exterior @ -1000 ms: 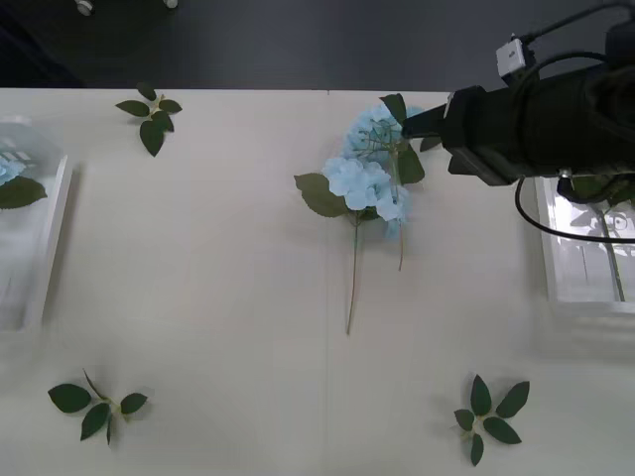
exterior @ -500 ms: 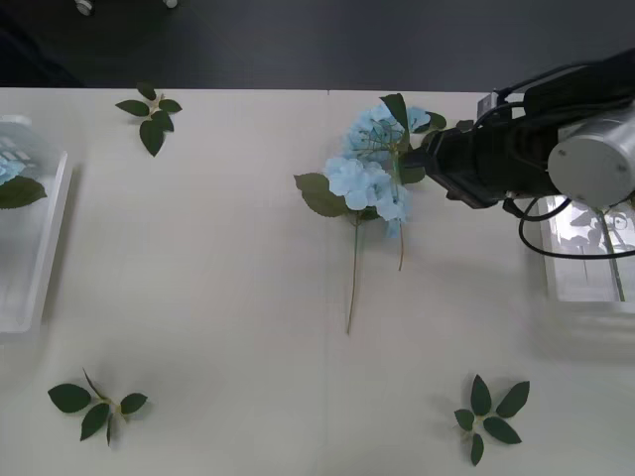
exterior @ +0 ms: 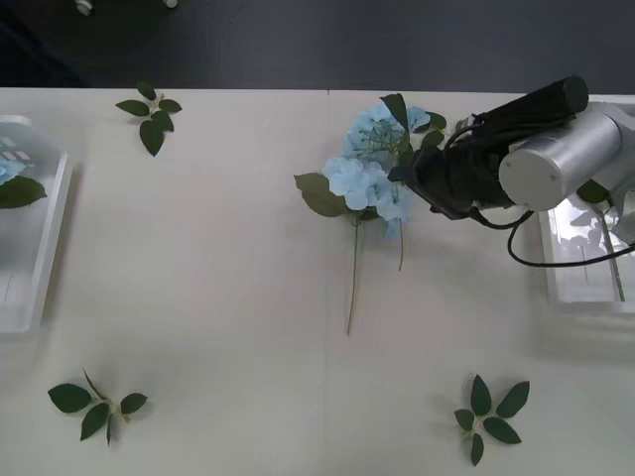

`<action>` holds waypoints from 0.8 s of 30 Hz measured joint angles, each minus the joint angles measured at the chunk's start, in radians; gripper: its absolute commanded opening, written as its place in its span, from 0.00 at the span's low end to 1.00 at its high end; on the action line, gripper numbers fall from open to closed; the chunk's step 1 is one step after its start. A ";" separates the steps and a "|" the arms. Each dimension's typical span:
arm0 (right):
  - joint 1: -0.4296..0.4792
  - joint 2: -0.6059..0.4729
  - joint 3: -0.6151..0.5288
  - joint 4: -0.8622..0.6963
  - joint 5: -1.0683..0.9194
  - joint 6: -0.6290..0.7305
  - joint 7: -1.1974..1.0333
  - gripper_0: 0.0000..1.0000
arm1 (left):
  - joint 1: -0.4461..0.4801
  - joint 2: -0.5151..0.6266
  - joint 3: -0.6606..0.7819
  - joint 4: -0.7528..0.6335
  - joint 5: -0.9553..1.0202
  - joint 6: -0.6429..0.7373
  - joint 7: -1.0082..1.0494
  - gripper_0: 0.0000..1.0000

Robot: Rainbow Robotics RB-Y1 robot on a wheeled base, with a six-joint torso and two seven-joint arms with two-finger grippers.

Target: Put the red flowers into the right box and the blue flowers into the left box

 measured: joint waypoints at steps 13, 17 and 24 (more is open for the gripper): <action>-0.028 0.043 0.033 0.107 0.052 -0.023 -0.001 0.90 | -0.086 0.000 -0.026 0.146 -0.058 0.000 0.048 1.00; -0.028 0.043 0.033 0.107 0.052 -0.023 -0.001 0.90 | -0.086 0.000 -0.026 0.143 0.009 0.000 0.048 1.00; -0.028 0.043 0.057 0.117 0.053 -0.023 -0.001 0.90 | -0.003 0.022 -0.029 -0.008 0.237 0.000 0.048 1.00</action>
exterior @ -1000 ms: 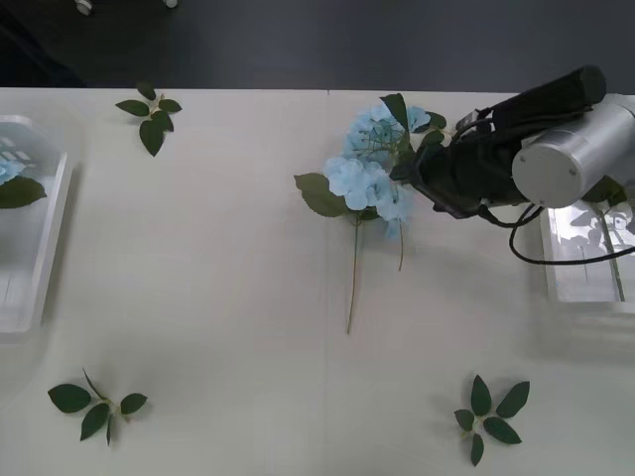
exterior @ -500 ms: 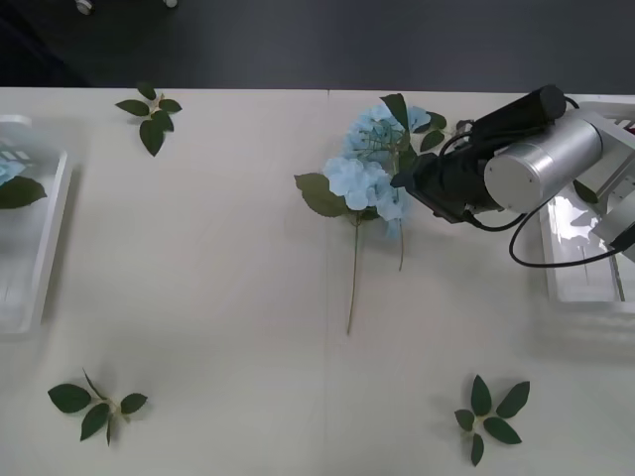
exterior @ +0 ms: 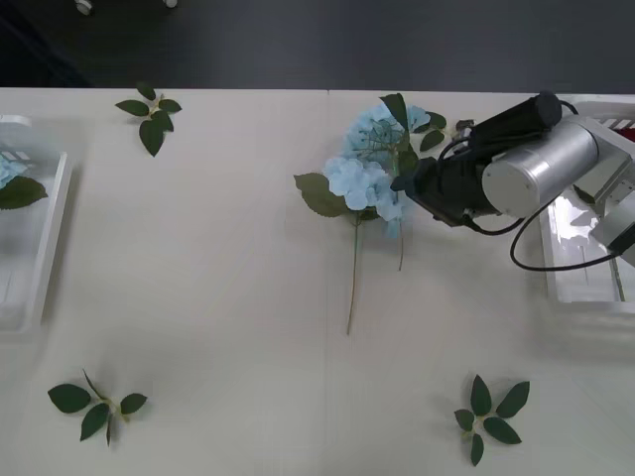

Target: Put the red flowers into the right box and the blue flowers into the left box

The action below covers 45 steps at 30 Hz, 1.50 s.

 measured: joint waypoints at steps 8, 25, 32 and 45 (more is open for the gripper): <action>0.000 0.000 0.025 0.008 -0.001 0.000 0.000 0.90 | 0.164 0.018 -0.001 -0.259 0.250 0.000 0.000 1.00; -0.025 0.000 0.121 0.032 -0.023 0.000 0.000 0.90 | 0.212 -0.085 -0.051 -0.510 0.639 0.193 -0.325 1.00; -0.066 0.003 0.137 0.082 -0.026 0.000 0.000 0.90 | 0.199 -0.167 -0.073 -0.510 0.815 0.234 -0.536 1.00; -0.071 0.003 0.128 0.129 0.031 0.000 0.000 0.90 | 0.191 -0.218 -0.228 -0.510 0.914 0.234 -0.827 1.00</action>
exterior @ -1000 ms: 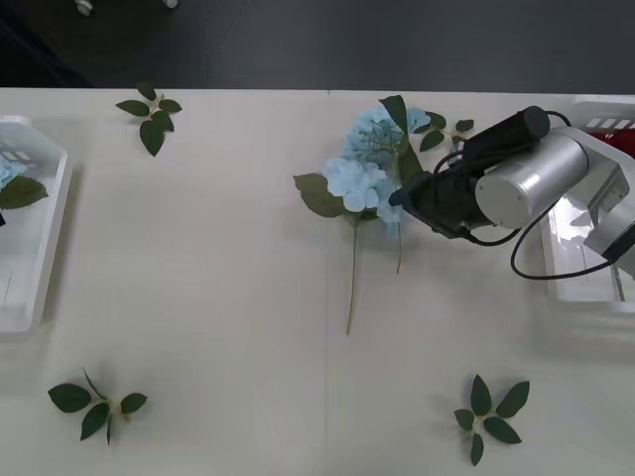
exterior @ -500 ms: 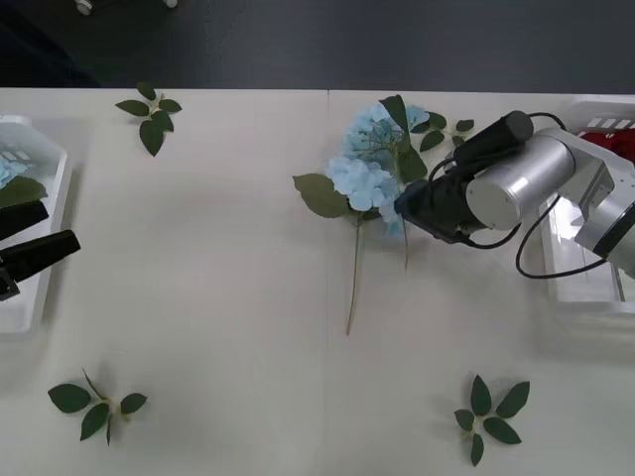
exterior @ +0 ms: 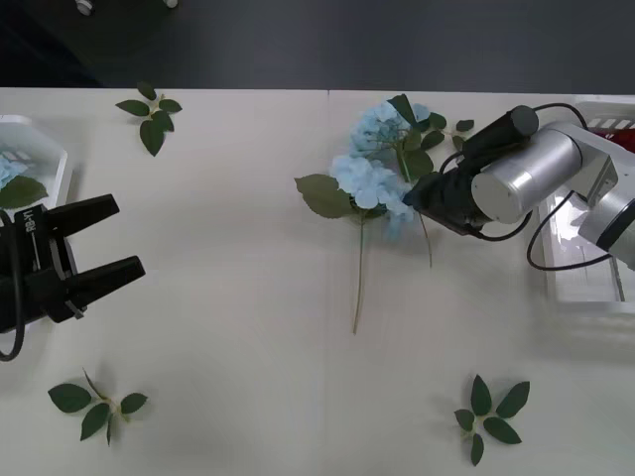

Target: Put the red flowers into the right box and the blue flowers into the left box

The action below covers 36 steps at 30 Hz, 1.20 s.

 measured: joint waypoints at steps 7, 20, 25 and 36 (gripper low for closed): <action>0.000 -0.002 0.000 0.028 -0.006 0.033 0.000 0.90 | -0.032 -0.042 -0.055 0.012 -0.014 0.021 -0.016 1.00; 0.000 -0.007 0.000 0.027 -0.049 0.034 0.000 0.90 | -0.270 -0.003 0.033 0.311 -0.058 0.277 -0.016 1.00; 0.000 -0.007 0.000 0.027 -0.049 0.031 0.000 0.90 | -0.334 0.097 0.047 0.368 -0.075 0.355 -0.016 1.00; 0.000 -0.007 0.000 0.027 0.002 -0.075 0.014 0.90 | -0.347 0.181 0.074 0.367 -0.140 0.416 -0.016 1.00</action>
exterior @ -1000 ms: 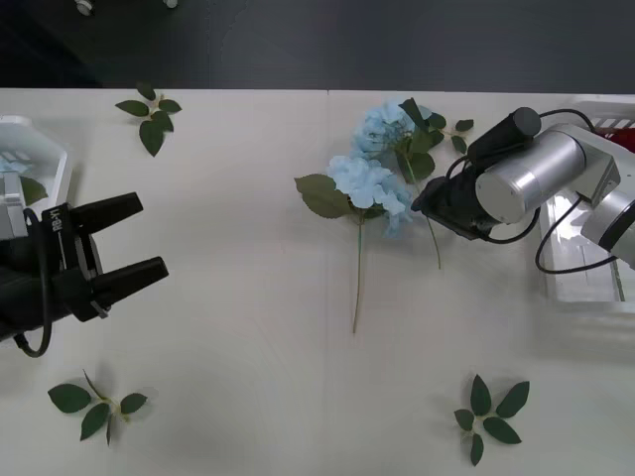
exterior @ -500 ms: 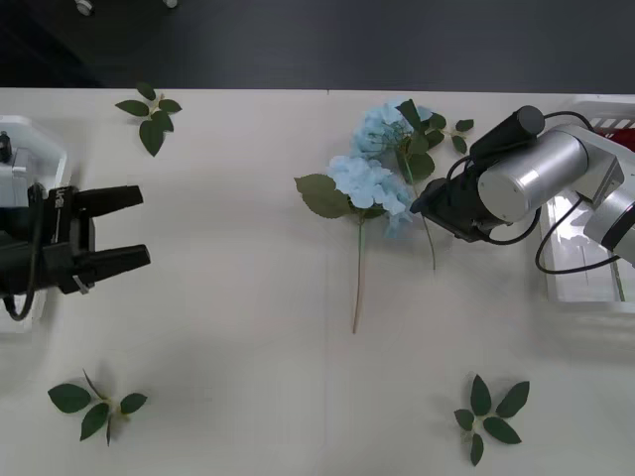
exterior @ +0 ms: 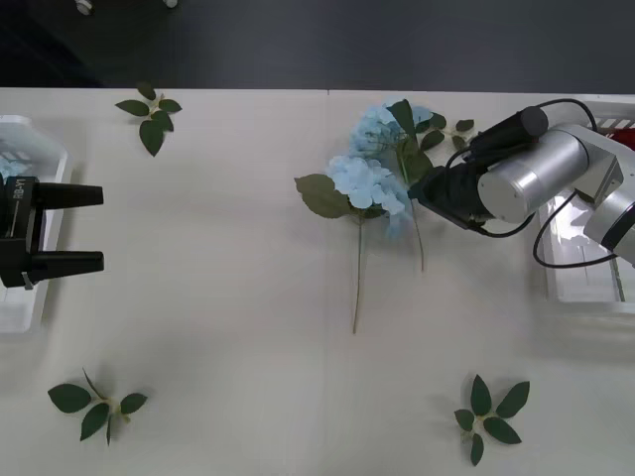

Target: Put the red flowers into the right box and the blue flowers into the left box

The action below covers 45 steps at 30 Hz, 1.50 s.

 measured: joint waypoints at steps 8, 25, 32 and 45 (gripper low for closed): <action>0.000 0.000 0.001 0.000 -0.001 -0.029 0.124 0.90 | 0.000 0.000 0.040 -0.024 -0.019 0.003 0.000 1.00; 0.000 0.000 0.065 0.000 -0.001 -0.086 0.125 0.90 | 0.000 0.000 0.040 -0.025 -0.033 0.001 0.000 1.00; 0.000 0.000 0.064 0.000 0.001 -0.084 0.126 0.90 | 0.000 0.000 0.039 -0.030 -0.033 -0.027 0.000 1.00; 0.000 0.021 0.075 0.022 0.069 -0.086 0.169 0.90 | 0.000 0.000 0.022 -0.032 -0.033 -0.039 0.000 1.00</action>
